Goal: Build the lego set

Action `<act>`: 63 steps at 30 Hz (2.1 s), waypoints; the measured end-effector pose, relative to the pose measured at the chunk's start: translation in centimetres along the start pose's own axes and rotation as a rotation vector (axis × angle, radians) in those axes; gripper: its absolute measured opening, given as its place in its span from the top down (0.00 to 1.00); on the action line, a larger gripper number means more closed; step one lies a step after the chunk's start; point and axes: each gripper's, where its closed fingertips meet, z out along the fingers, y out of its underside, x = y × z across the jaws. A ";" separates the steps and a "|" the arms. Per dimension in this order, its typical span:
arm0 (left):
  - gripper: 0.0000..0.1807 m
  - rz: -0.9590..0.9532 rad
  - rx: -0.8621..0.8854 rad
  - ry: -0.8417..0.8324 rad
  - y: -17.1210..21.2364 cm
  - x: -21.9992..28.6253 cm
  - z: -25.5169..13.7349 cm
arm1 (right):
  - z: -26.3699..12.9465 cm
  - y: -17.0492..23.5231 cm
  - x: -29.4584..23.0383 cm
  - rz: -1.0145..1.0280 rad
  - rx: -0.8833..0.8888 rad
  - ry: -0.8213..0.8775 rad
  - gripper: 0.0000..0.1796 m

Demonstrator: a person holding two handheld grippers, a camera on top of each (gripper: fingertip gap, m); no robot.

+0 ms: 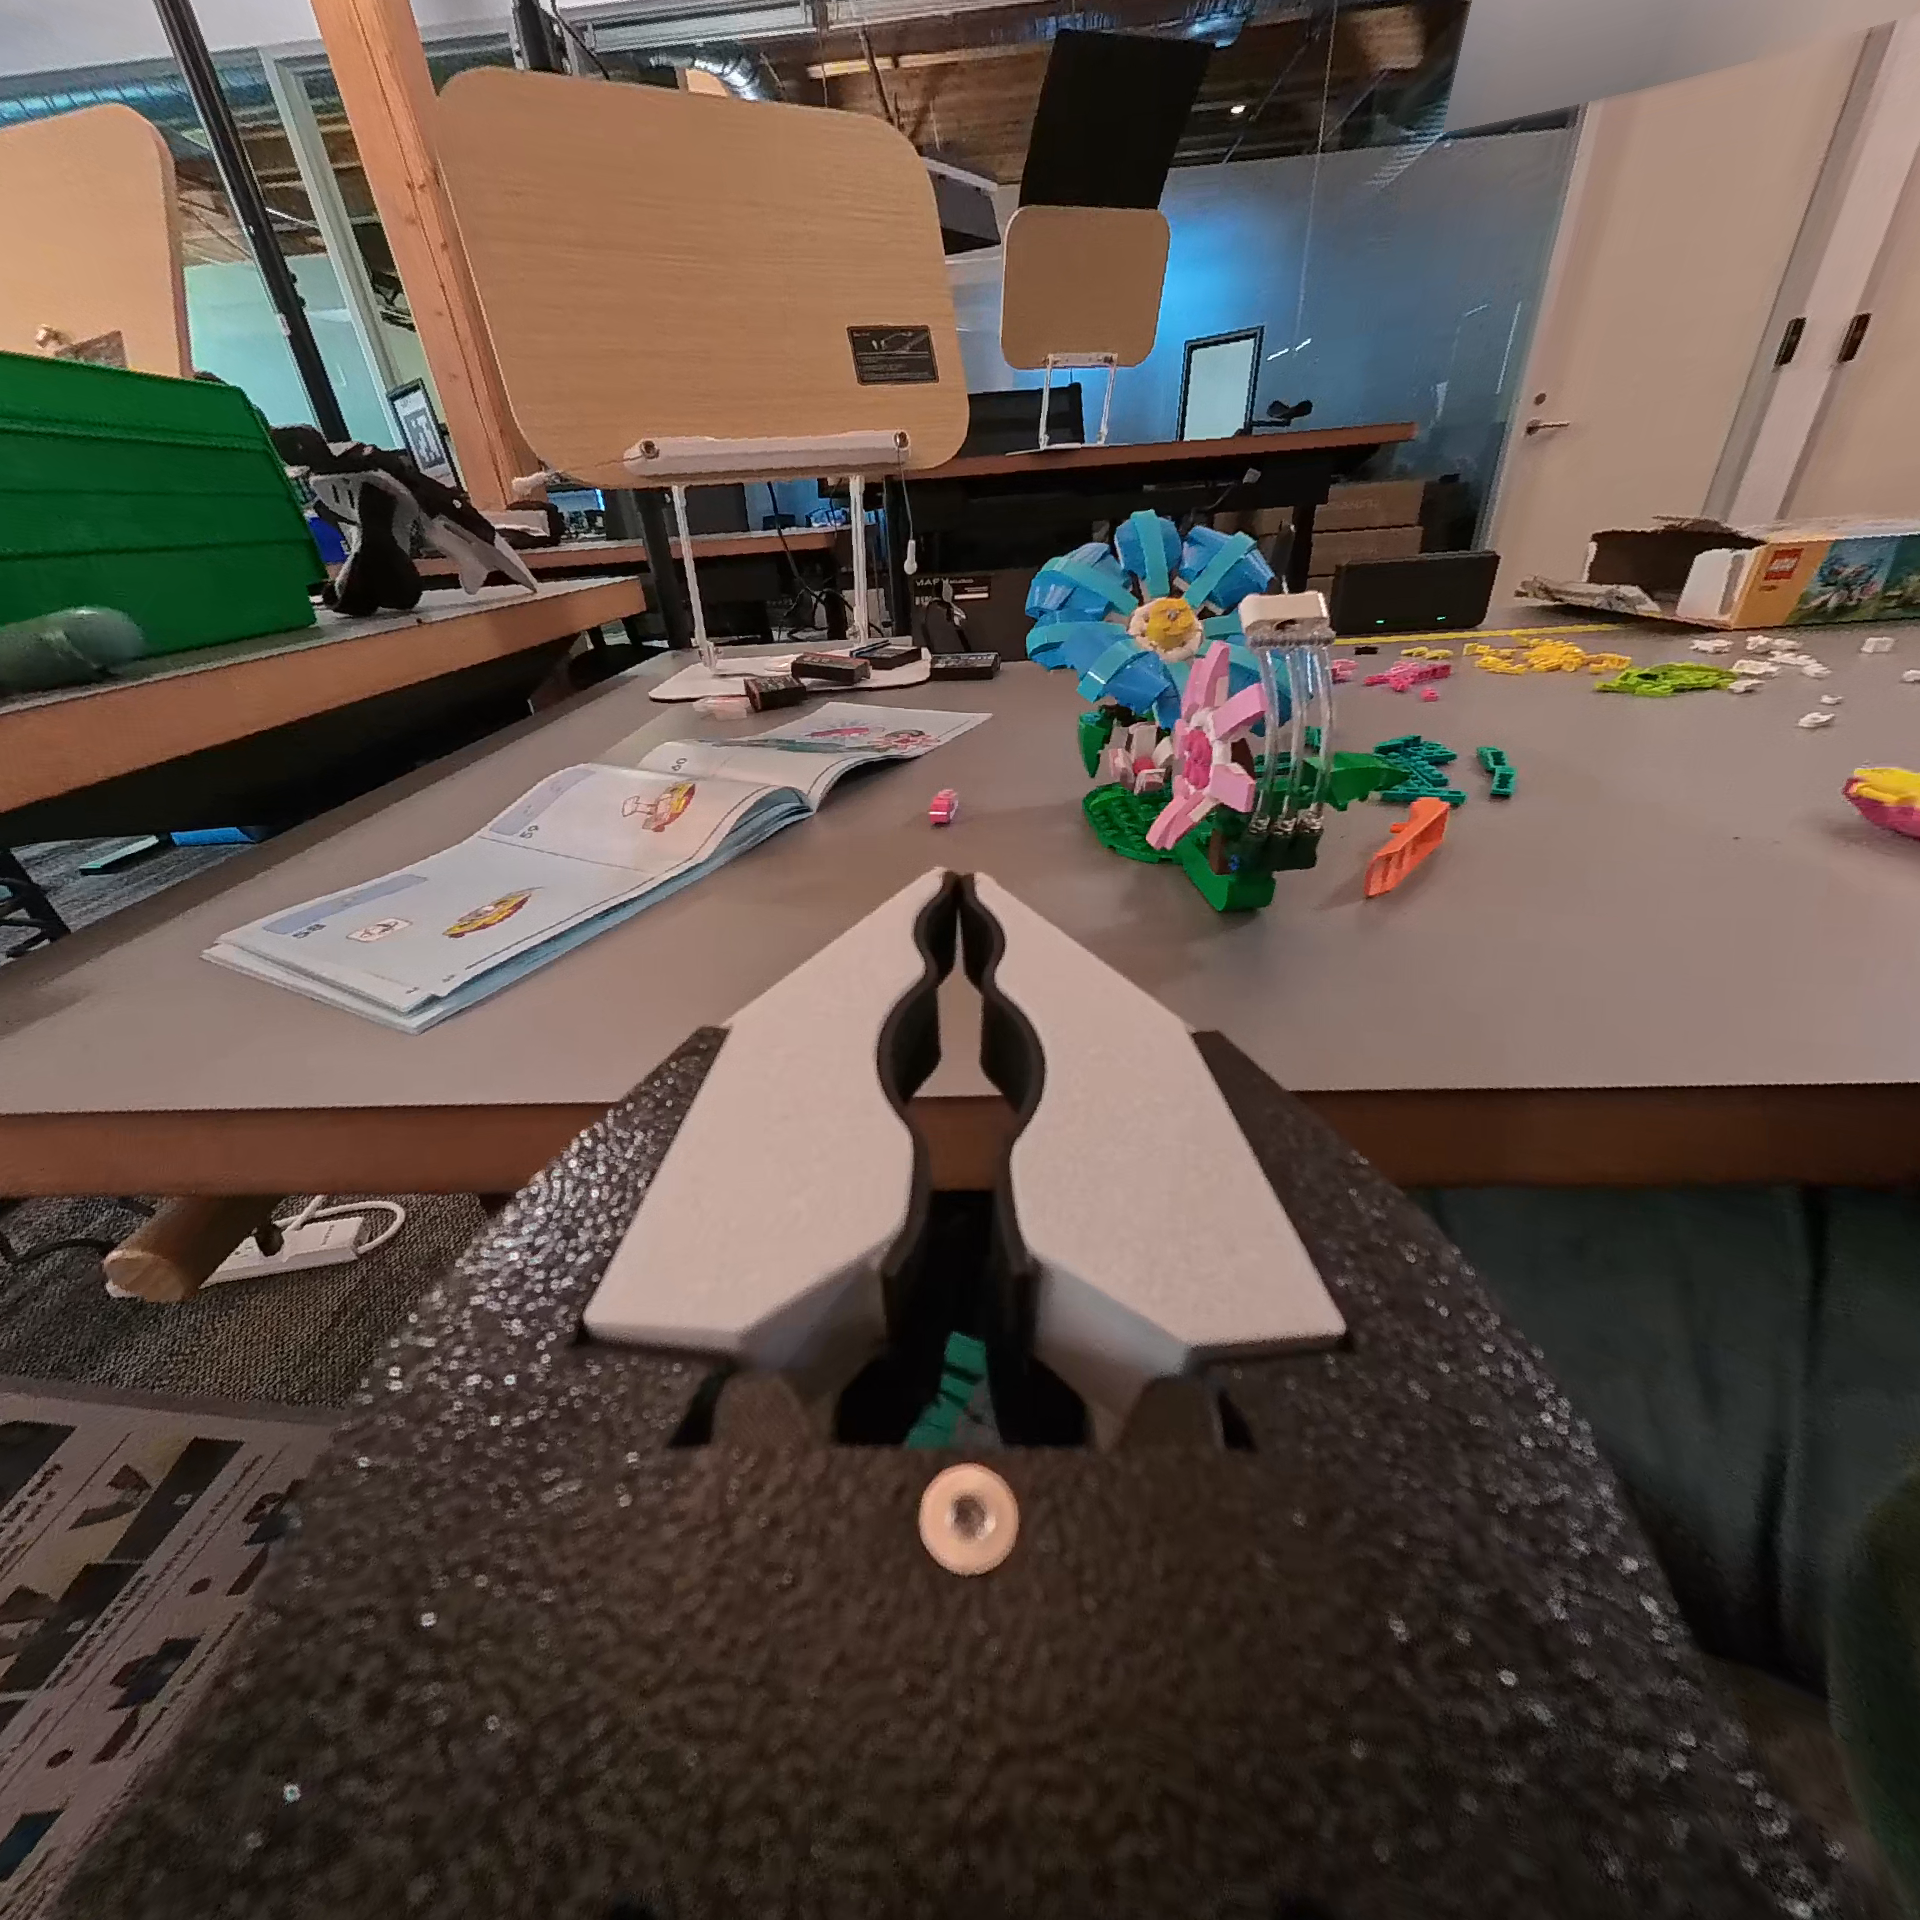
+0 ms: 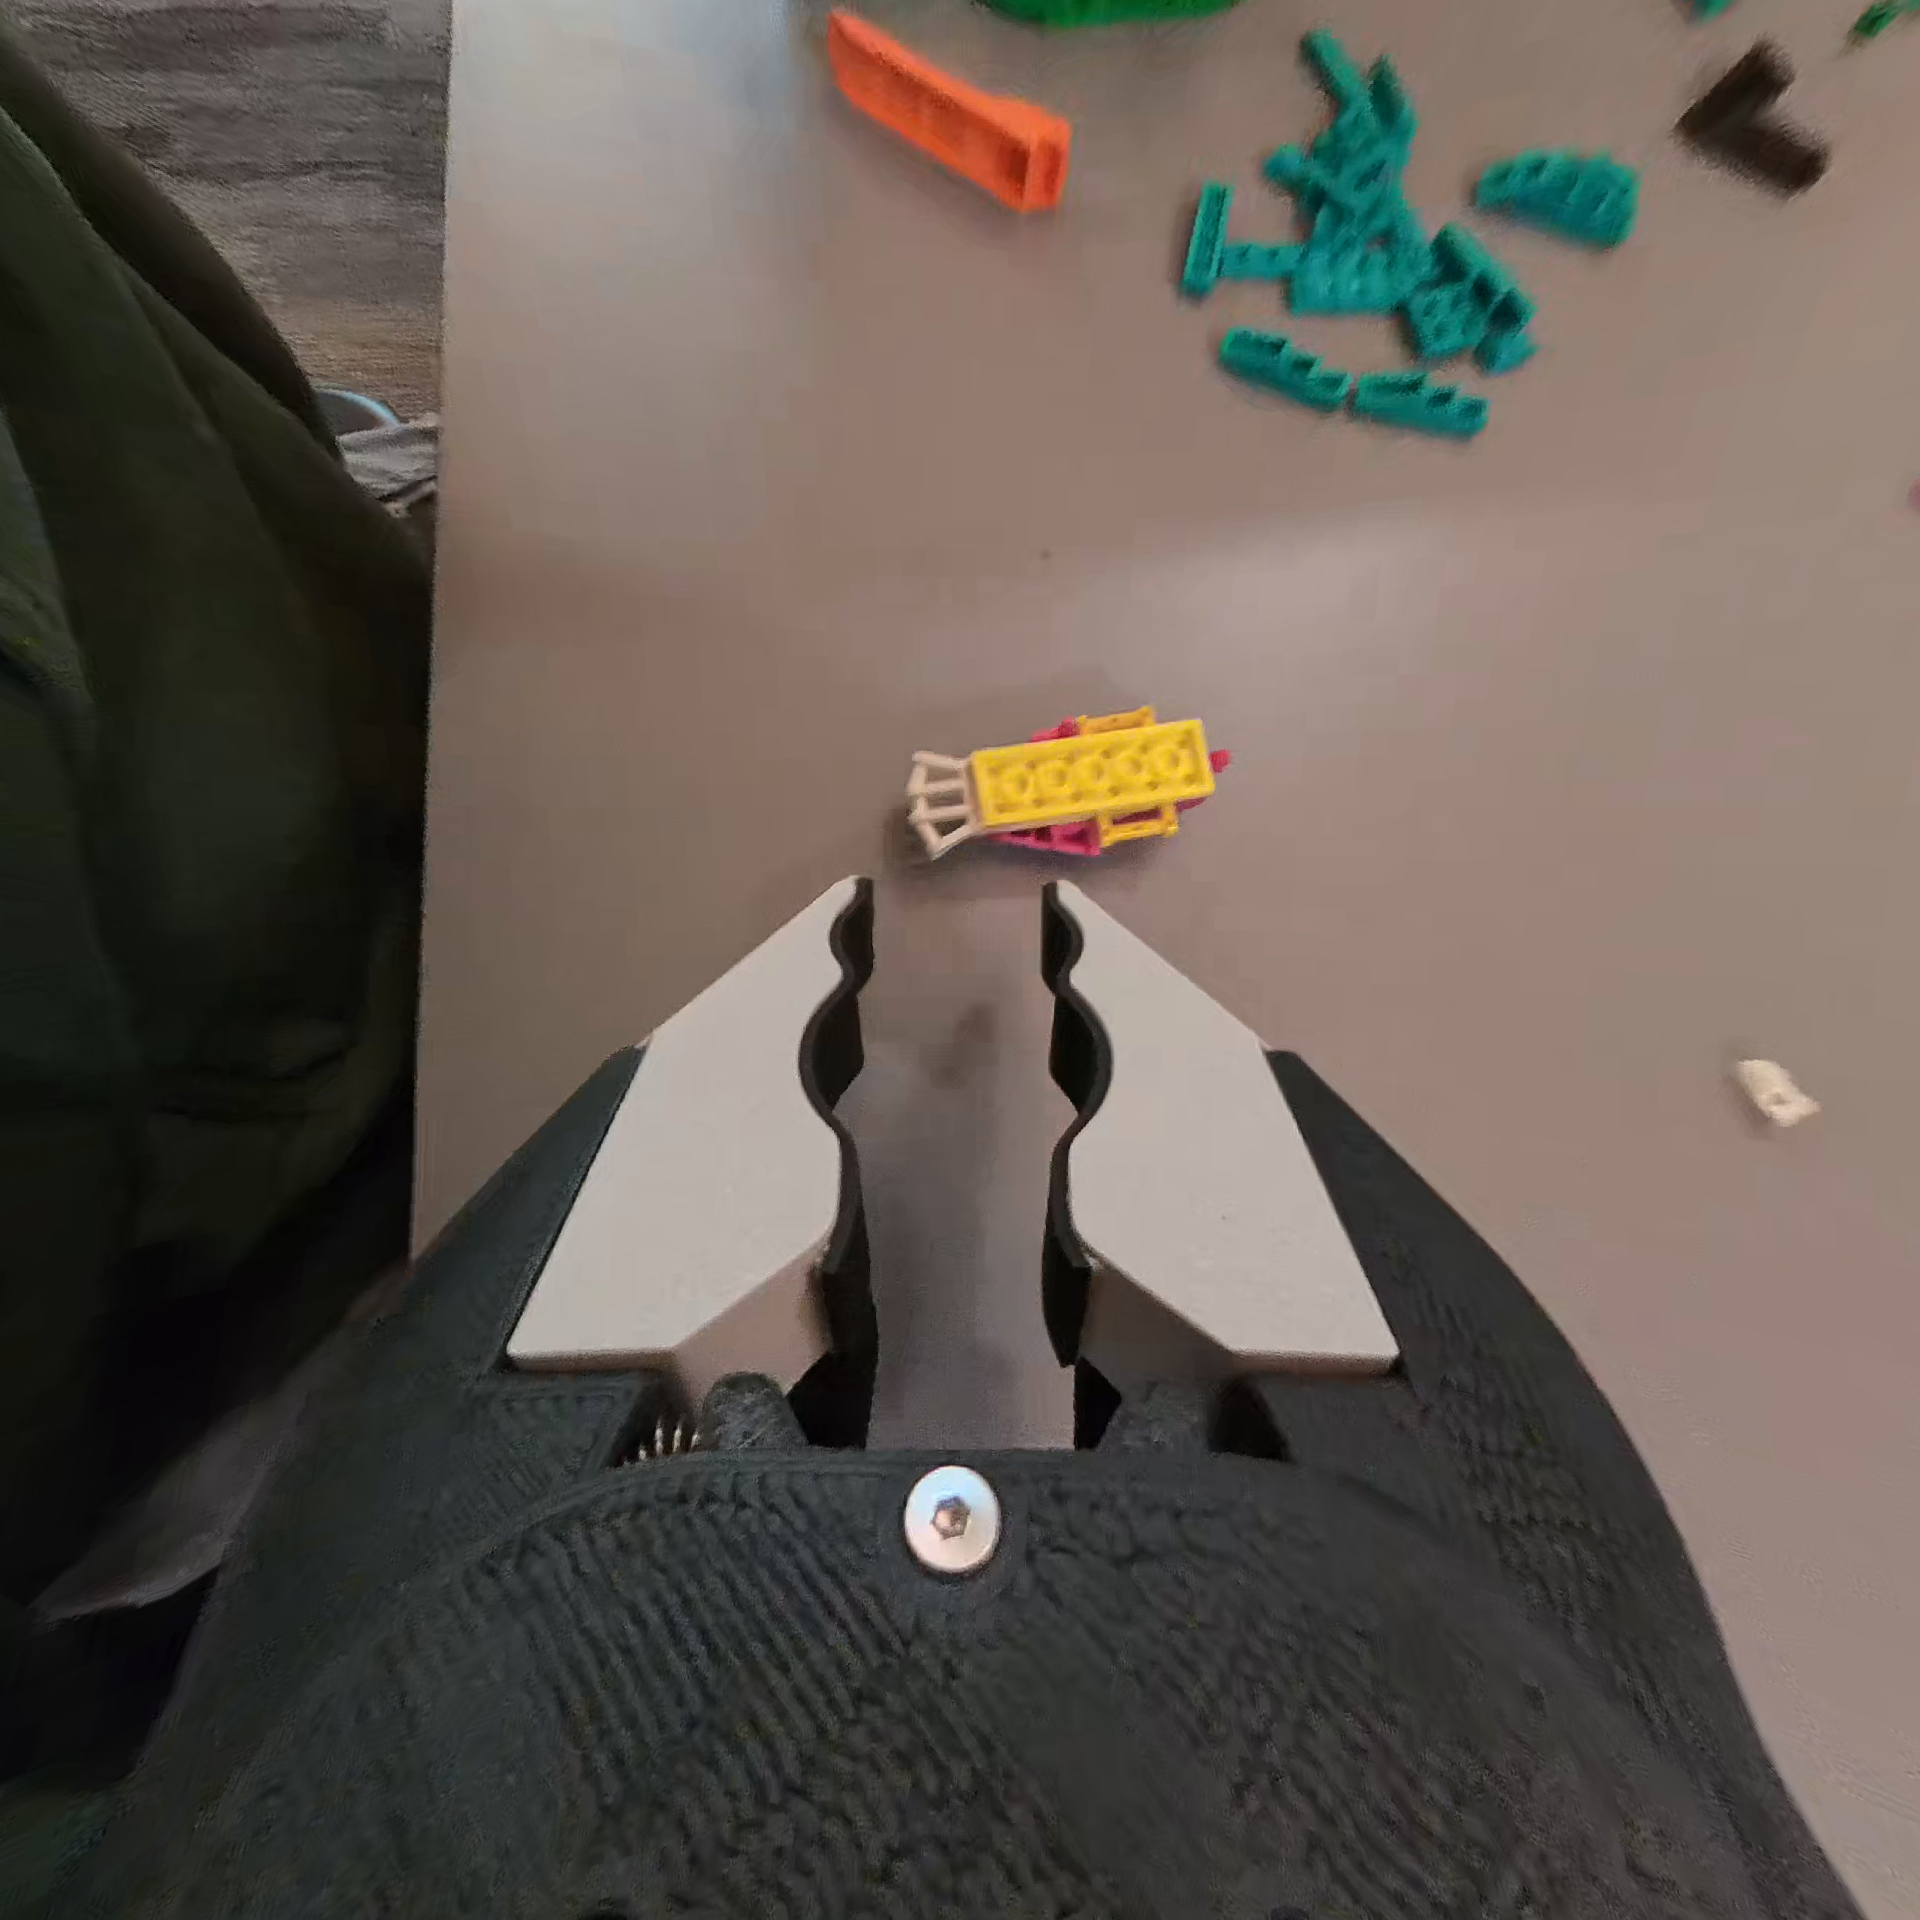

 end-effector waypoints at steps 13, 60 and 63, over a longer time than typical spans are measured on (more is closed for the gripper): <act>1.00 0.027 0.002 0.017 -0.1 0.4 0.1 | 3.2 -4.6 -3.5 0.036 0.228 -0.276 0.79; 1.00 -0.039 -0.039 0.004 1.4 -0.6 0.3 | -12.1 -1.5 14.7 0.217 0.833 0.893 0.84; 1.00 -0.032 -0.036 0.002 1.3 -0.6 0.2 | -12.2 -1.4 14.7 0.214 0.828 0.907 0.84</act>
